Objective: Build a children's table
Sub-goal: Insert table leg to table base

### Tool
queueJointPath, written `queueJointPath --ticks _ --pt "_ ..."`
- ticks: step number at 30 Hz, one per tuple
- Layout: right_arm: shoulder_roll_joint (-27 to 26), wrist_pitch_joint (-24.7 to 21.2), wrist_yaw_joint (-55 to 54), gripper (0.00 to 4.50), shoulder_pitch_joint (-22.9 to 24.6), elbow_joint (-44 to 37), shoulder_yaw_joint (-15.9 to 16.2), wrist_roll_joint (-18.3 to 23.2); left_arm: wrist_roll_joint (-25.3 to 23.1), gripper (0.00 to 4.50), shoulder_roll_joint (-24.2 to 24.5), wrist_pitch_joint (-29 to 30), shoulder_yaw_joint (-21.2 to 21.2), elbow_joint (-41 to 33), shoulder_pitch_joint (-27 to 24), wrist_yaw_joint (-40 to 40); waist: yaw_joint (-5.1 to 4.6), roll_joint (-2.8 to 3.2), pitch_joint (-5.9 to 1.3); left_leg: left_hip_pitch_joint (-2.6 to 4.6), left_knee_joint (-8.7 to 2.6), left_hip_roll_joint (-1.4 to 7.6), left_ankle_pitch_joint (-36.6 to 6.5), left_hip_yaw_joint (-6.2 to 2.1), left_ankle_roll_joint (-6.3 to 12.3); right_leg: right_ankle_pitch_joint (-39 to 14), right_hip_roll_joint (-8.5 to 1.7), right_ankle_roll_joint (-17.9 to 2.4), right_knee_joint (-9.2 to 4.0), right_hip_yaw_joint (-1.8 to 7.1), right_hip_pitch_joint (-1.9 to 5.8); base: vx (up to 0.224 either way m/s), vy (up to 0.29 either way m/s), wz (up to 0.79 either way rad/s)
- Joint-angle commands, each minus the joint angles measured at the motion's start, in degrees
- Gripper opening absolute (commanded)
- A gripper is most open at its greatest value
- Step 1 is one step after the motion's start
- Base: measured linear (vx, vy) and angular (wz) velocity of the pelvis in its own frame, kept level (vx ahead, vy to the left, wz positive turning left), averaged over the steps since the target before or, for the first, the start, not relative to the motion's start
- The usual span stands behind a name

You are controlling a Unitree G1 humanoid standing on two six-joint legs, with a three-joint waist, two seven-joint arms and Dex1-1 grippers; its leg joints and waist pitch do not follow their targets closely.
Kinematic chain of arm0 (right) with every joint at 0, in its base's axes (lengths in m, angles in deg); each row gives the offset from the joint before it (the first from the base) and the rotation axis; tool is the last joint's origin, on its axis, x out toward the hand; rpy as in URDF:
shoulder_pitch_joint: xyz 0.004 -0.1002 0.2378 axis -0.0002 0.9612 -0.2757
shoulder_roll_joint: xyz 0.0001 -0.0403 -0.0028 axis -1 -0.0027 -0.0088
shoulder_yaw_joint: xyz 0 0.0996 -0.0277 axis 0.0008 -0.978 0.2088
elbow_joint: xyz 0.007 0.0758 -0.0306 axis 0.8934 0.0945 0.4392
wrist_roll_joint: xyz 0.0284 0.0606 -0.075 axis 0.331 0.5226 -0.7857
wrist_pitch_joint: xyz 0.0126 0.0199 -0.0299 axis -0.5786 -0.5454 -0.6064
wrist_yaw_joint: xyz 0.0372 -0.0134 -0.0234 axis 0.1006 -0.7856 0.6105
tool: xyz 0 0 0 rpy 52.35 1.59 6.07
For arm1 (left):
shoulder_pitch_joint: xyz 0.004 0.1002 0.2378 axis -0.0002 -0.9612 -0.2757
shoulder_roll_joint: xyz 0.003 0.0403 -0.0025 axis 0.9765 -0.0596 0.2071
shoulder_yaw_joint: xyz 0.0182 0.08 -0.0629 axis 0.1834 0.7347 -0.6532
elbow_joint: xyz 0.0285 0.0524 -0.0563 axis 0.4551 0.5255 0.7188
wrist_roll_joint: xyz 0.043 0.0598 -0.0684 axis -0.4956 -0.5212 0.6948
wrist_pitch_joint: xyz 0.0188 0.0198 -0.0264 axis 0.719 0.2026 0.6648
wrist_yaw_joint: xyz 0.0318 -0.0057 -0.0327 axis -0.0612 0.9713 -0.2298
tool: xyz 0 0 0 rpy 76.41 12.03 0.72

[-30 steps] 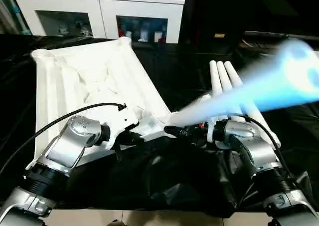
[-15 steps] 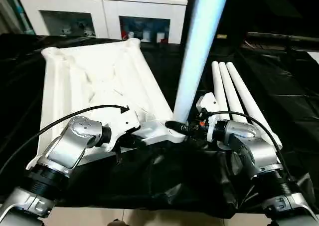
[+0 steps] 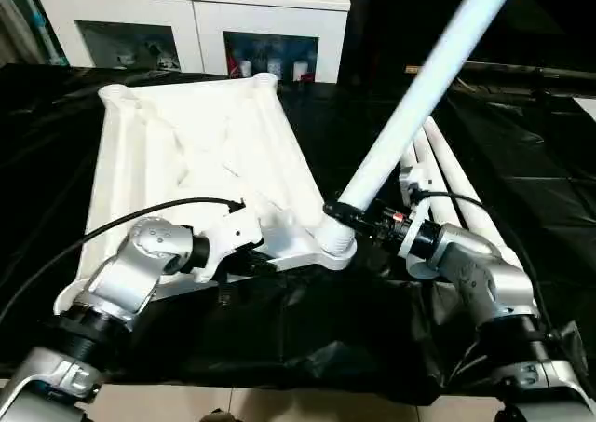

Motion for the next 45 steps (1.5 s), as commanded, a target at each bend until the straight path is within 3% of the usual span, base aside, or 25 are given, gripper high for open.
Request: queueJointPath --ticks 1,4,8,13,31,36,42,44,45 --pt "0.9 -0.1 1.4 1.86 -1.2 0.0 0.3 -0.6 0.1 0.0 0.0 -3.3 -0.1 -0.8 2.1 0.1 -0.21 0.31 -3.87 0.48 -3.44 1.29 -1.1 0.02 3.22 6.8 -3.57 -14.3 -3.25 3.3 3.96 0.0 0.0 0.0" --pt "1.9 0.4 2.9 1.86 -1.2 0.0 2.6 -2.7 0.0 0.0 -0.4 -3.9 0.0 0.1 2.5 0.2 -0.18 0.29 -3.85 0.5 -3.46 1.31 -1.8 0.07 2.84 5.5 -3.59 -13.9 -3.34 3.34 3.96 0.0 0.0 0.0" --pt "2.5 0.9 2.9 1.86 -2.0 0.6 3.4 -3.6 0.1 0.0 -0.5 -4.7 0.0 1.0 2.9 0.7 -0.17 0.2 -3.83 0.58 -3.44 1.34 -2.0 0.1 2.59 4.7 -3.61 -13.8 -3.38 3.37 3.83 0.0 0.0 0.0" --pt "5.1 2.4 4.3 1.86 -3.8 3.2 6.4 -7.9 0.1 0.0 -0.4 -6.0 0.3 2.2 3.5 2.2 -0.14 0.17 -3.82 0.56 -3.33 1.25 -1.9 0.15 2.38 4.3 -3.49 -13.7 -3.32 3.39 3.81 0.0 0.0 0.0" --pt "4.4 5.5 5.5 1.86 -7.7 12.5 10.6 -13.2 -0.4 0.0 0.0 -6.0 2.2 3.8 4.5 6.2 -0.3 0.5 -3.87 0.54 -3.29 1.32 -3.0 0.08 2.45 4.8 -3.52 -14.7 -3.17 3.36 3.89 0.0 0.0 0.0" --pt "3.8 6.0 4.3 1.86 -7.1 13.1 9.4 -12.4 -0.9 0.0 0.5 -4.8 2.4 3.6 4.4 6.2 -0.36 0.49 -3.85 0.63 -3.38 1.41 -3.8 0.06 1.94 3.8 -3.53 -14.6 -3.29 3.36 3.84 0.0 0.0 0.0" --pt "1.5 9.0 -3.6 1.86 -2.8 15.5 2.6 -9.0 -1.6 0.0 0.8 -3.5 2.4 4.0 4.5 5.8 -0.34 0.97 -3.77 0.81 -3.59 1.45 -5.7 0.02 1.12 2.4 -3.74 -14.6 -3.62 3.45 3.72 0.0 0.0 0.0" --pt "1.4 9.8 -4.5 1.86 -1.1 15.0 2.1 -8.9 -1.7 0.0 0.8 -3.7 2.4 4.2 4.7 5.7 -0.41 0.91 -3.77 0.87 -3.7 1.47 -6.4 -0.04 0.68 1.4 -3.65 -14.2 -3.73 3.37 3.76 0.0 0.0 0.0" --pt "1.3 10.1 -4.8 1.86 0.0 14.2 1.9 -8.8 -1.7 0.0 0.8 -3.7 2.4 4.4 4.8 5.6 -0.43 1.19 -3.69 0.88 -3.77 1.45 -7.0 -0.08 0.42 0.6 -3.58 -14.0 -3.83 3.33 3.73 0.0 0.0 0.0"
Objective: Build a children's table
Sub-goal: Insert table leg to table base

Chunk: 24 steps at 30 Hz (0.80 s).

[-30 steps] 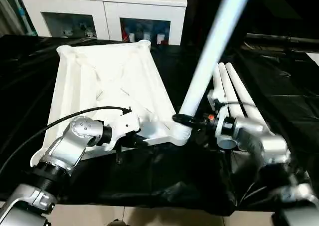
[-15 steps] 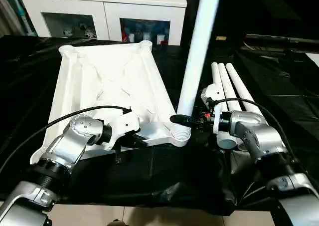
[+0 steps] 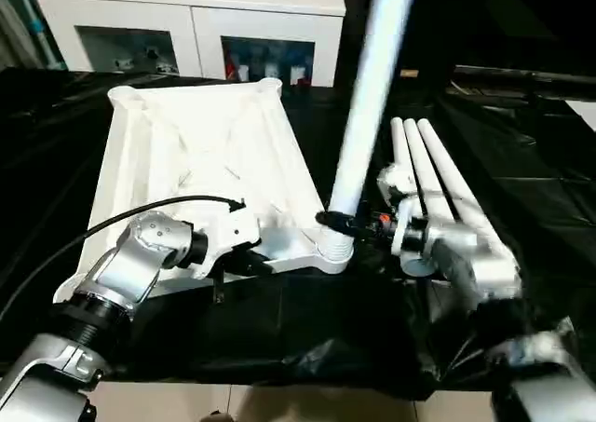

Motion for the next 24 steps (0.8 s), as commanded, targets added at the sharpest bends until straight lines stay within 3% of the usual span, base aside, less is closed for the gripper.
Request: queueJointPath --ticks 1,7,14,24 --pt "1.8 -0.4 -4.8 1.86 2.8 3.1 -1.6 -2.5 -0.2 0.0 0.7 -0.8 0.9 -1.3 1.3 2.6 -0.35 1.21 -3.56 0.58 -3.94 1.44 -7.2 -0.07 0.73 0.4 -3.57 -13.6 -4.24 3.27 3.47 0.0 0.0 0.0" --pt "2.1 0.3 -3.7 1.86 9.2 -5.1 0.5 -4.2 -0.4 0.0 0.2 -0.6 0.6 -0.7 1.8 1.4 -0.08 1.07 -3.63 0.57 -3.99 1.43 -6.7 -0.14 0.9 2.1 -3.53 -13.2 -4.1 3.25 3.56 0.0 0.0 0.0" --pt "1.1 -0.2 -5.7 1.86 10.7 -7.7 0.1 -2.6 -0.5 0.0 -0.6 -0.1 0.3 -0.9 1.5 -0.1 -0.21 0.42 -2.93 0.95 -4.6 1.57 -11.6 -0.18 0.02 -9.8 -3.87 -10.9 -5.41 3.43 3.24 0.0 0.0 0.0" --pt "4.4 -5.1 -0.3 1.86 10.1 -7.9 6.8 -6.7 0.3 0.0 0.1 -1.1 0.9 -1.8 0.8 2.3 -0.32 0.31 -3.13 0.82 -4.58 1.46 -8.8 -0.15 0.75 -6.2 -3.69 -11.1 -5.11 3.38 3.43 0.0 0.0 0.0"
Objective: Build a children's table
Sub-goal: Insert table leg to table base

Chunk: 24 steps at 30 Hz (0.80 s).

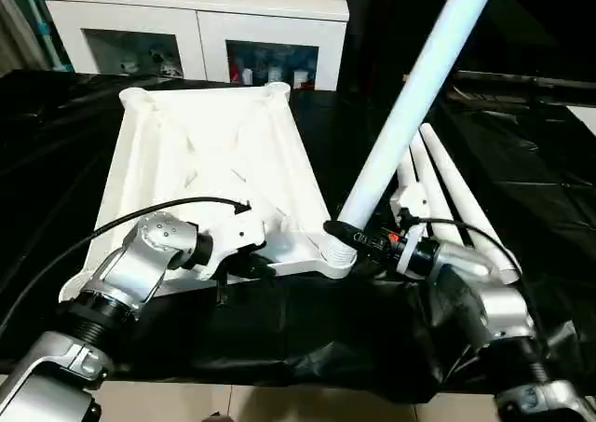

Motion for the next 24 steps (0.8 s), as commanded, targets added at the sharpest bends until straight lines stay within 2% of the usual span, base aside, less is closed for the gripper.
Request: queueJointPath --ticks 1,3,6,10,16,18,19,20,21,23,24 --pt "1.9 -4.7 2.3 1.86 2.3 4.6 4.4 -5.0 0.4 0.0 0.6 -1.5 0.3 -2.4 0.6 1.6 -0.45 0.46 -2.97 0.1 -4.2 1.46 -8.6 -0.08 0.86 -5.8 -3.68 -11.2 -4.67 3.41 2.69 0.0 0.0 0.0" --pt "2.6 -5.3 3.6 1.86 1.4 5.3 5.3 -5.3 0.2 0.0 0.7 -1.6 0.3 -2.3 0.6 1.6 -0.44 0.23 -3.02 0.15 -4.22 1.5 -8.2 -0.08 1.02 -5.4 -3.73 -11.3 -4.6 3.39 2.71 0.0 0.0 0.0" --pt "3.3 -6.2 5.7 1.86 0.6 5.5 6.5 -5.2 0.1 0.0 0.7 -1.6 0.3 -2.3 0.5 1.5 -0.38 0.23 -3.01 0.2 -4.25 1.57 -8.2 -0.06 1.23 -4.8 -3.74 -11.6 -4.59 3.39 2.69 0.0 0.0 0.0" --pt "4.4 -7.2 9.2 1.86 0.4 5.1 8.6 -5.2 0.0 0.0 0.8 -1.7 0.3 -2.3 0.4 1.5 -0.37 0.23 -2.87 0.39 -4.45 1.71 -10.2 -0.11 0.83 -7.5 -3.86 -11.4 -4.93 3.39 2.57 0.0 0.0 0.0" --pt "5.3 -5.3 11.9 1.86 0.7 6.8 10.6 -6.7 -0.2 0.0 0.8 -1.9 0.4 -2.2 0.4 1.9 -0.4 0.24 -2.92 0.47 -4.61 1.76 -10.9 -0.16 0.46 -7.6 -3.86 -11.3 -5.04 3.39 2.57 0.0 0.0 0.0" --pt "4.9 -4.6 11.4 1.86 0.6 7.5 10.0 -6.4 -0.1 0.0 0.7 -2.0 0.4 -2.2 0.5 2.3 -0.42 0.41 -2.95 0.5 -4.68 1.77 -11.1 -0.23 0.21 -7.5 -3.86 -11.4 -5.04 3.35 2.58 0.0 0.0 0.0" --pt "4.6 -4.7 11.3 1.86 0.3 7.7 9.3 -5.9 -0.1 0.0 0.7 -2.2 0.5 -2.1 0.5 2.5 -0.49 0.23 -2.96 0.48 -4.71 1.77 -11.5 -0.23 0.06 -7.6 -3.84 -11.3 -5.1 3.34 2.59 0.0 0.0 0.0" --pt "4.5 -4.9 11.4 1.86 0.2 7.8 9.0 -5.5 0.0 0.0 0.7 -2.2 0.5 -2.1 0.5 2.7 -0.46 0.48 -2.95 0.51 -4.75 1.75 -11.8 -0.27 -0.06 -7.8 -3.83 -11.4 -5.1 3.34 2.59 0.0 0.0 0.0" --pt "4.5 -5.4 11.7 1.86 -0.6 8.0 8.0 -4.6 0.2 0.0 0.9 -2.2 0.7 -2.3 0.5 3.6 -0.59 0.36 -2.95 0.51 -4.8 1.76 -12.4 -0.28 -0.17 -8.1 -3.82 -11.4 -5.2 3.33 2.59 0.0 0.0 0.0" --pt "4.6 -6.1 12.1 1.86 -1.6 8.2 7.2 -3.8 0.4 0.0 1.2 -2.3 1.0 -2.3 0.5 4.6 -0.66 0.58 -2.99 0.52 -4.81 1.74 -13.0 -0.33 -0.31 -8.4 -3.81 -11.5 -5.22 3.32 2.62 0.0 0.0 0.0" --pt "4.8 -6.6 12.5 1.86 -2.3 8.3 6.9 -3.5 0.4 0.0 1.4 -2.5 1.1 -2.4 0.5 5.1 -0.69 0.42 -3.07 0.49 -4.76 1.75 -12.4 -0.32 -0.21 -7.4 -3.76 -11.7 -5.11 3.33 2.7 0.0 0.0 0.0"
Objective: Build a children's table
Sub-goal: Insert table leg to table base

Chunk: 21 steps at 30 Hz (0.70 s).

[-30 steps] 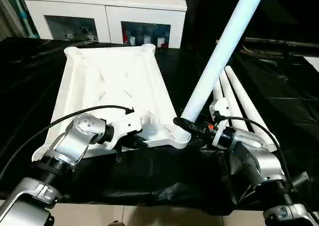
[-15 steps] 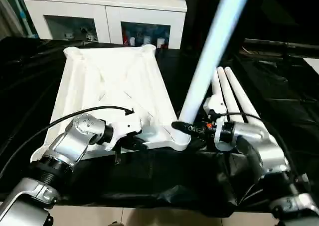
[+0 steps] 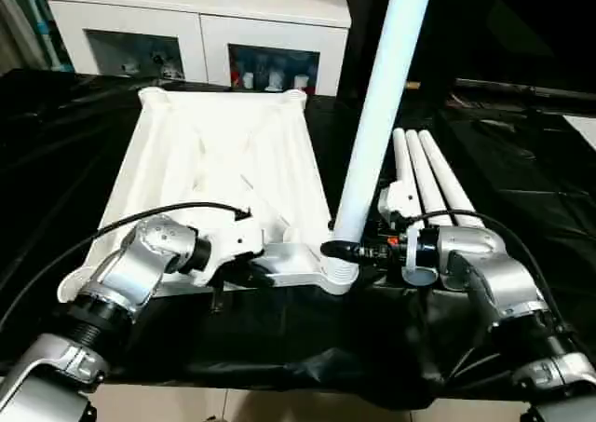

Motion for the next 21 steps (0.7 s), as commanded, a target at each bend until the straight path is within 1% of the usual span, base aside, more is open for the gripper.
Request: queueJointPath --ticks 1,4,5,7,9,11,12,13,16,17,19,20,21 --pt "1.0 -4.1 1.5 1.86 2.3 4.9 2.5 -2.3 0.5 0.0 0.4 -1.2 0.3 -2.2 1.0 1.7 -0.51 1.37 -2.61 0.39 -4.4 1.79 -11.6 -0.31 -0.11 -5.8 -3.73 -12.2 -4.48 3.31 2.34 0.0 0.0 0.0" --pt "1.1 -5.7 2.2 1.86 1.2 4.6 1.8 -1.1 0.5 0.0 0.6 -1.2 0.5 -2.2 1.1 2.1 -0.36 1.32 -2.74 0.32 -4.25 1.74 -9.6 -0.21 0.36 -2.3 -3.66 -13.1 -4.15 3.3 2.5 0.0 0.0 0.0" --pt "0.6 -8.1 2.1 1.86 -0.2 4.6 0.1 1.0 0.5 0.0 0.6 -1.3 0.6 -2.1 1.2 2.2 -0.33 1.37 -2.77 0.27 -4.21 1.75 -9.1 -0.18 0.57 -1.0 -3.62 -13.4 -4.0 3.28 2.54 0.0 0.0 0.0" --pt "-0.1 -10.0 1.4 1.86 -1.7 5.0 -2.0 3.2 0.5 0.0 0.6 -1.3 0.6 -1.9 1.3 2.2 -0.27 1.3 -2.77 0.15 -4.15 1.74 -8.6 -0.13 0.71 -0.3 -3.64 -13.8 -3.86 3.24 2.6 0.0 0.0 0.0" --pt "-0.4 -11.4 1.2 1.86 -2.5 5.3 -3.3 4.7 0.4 0.0 0.6 -1.2 0.6 -2.0 1.3 2.3 -0.23 1.35 -2.74 0.21 -4.14 1.76 -9.0 -0.08 0.56 -1.5 -3.72 -13.9 -3.97 3.2 2.54 0.0 0.0 0.0" --pt "-0.5 -11.4 1.2 1.86 -3.1 6.1 -3.7 4.8 0.4 0.0 0.6 -1.1 0.5 -2.0 1.2 2.3 -0.12 1.27 -2.76 0.17 -4.11 1.78 -8.7 -0.06 0.51 -1.7 -3.78 -13.8 -3.9 3.22 2.55 0.0 0.0 0.0" --pt "-0.4 -11.3 1.3 1.86 -3.3 6.4 -3.7 4.6 0.4 0.0 0.7 -1.1 0.5 -2.0 1.2 2.3 -0.13 1.32 -2.75 0.19 -4.12 1.79 -8.5 -0.05 0.52 -1.6 -3.79 -13.9 -3.92 3.21 2.51 0.0 0.0 0.0" --pt "-0.2 -10.9 1.4 1.86 -3.3 6.9 -3.8 4.2 0.3 0.0 0.7 -0.9 0.3 -2.1 1.1 2.1 -0.09 1.21 -2.69 0.09 -4.06 1.73 -7.9 0.0 0.67 -1.7 -3.84 -13.8 -3.94 3.24 2.55 0.0 0.0 0.0" --pt "0.1 -11.1 1.4 1.86 -3.1 6.8 -4.1 4.3 0.0 0.0 0.7 -0.9 0.1 -2.2 1.0 1.7 -0.09 1.29 -2.54 0.08 -4.15 1.76 -8.1 0.0 0.67 -3.1 -3.84 -13.3 -4.09 3.24 2.47 0.0 0.0 0.0" --pt "0.1 -11.0 1.0 1.86 -2.8 6.7 -4.5 4.5 0.0 0.0 0.7 -0.9 0.0 -2.2 1.0 1.4 -0.07 1.39 -2.53 0.12 -4.17 1.77 -8.3 -0.02 0.57 -3.5 -3.86 -13.2 -4.14 3.25 2.43 0.0 0.0 0.0" --pt "-0.1 -11.4 0.0 1.86 -2.1 6.4 -5.5 5.1 -0.2 0.0 0.6 -0.9 -0.4 -1.9 1.0 0.6 -0.06 1.34 -2.49 0.19 -4.21 1.78 -8.9 0.0 0.38 -4.4 -3.91 -13.0 -4.3 3.3 2.4 0.0 0.0 0.0" --pt "-0.3 -10.9 -1.3 1.86 -1.1 6.1 -6.4 5.3 -0.4 0.0 0.5 -1.1 -0.5 -1.6 1.1 0.0 -0.01 1.63 -2.46 0.22 -4.25 1.79 -9.1 -0.05 0.27 -4.6 -3.92 -13.0 -4.3 3.28 2.34 0.0 0.0 0.0" --pt "-0.7 -10.7 -2.4 1.86 -0.2 5.9 -7.3 5.7 -0.4 0.0 0.3 -1.3 -0.7 -1.3 1.2 -0.6 -0.06 1.53 -2.46 0.22 -4.26 1.82 -9.5 -0.01 0.17 -4.7 -3.91 -13.0 -4.39 3.31 2.31 0.0 0.0 0.0"
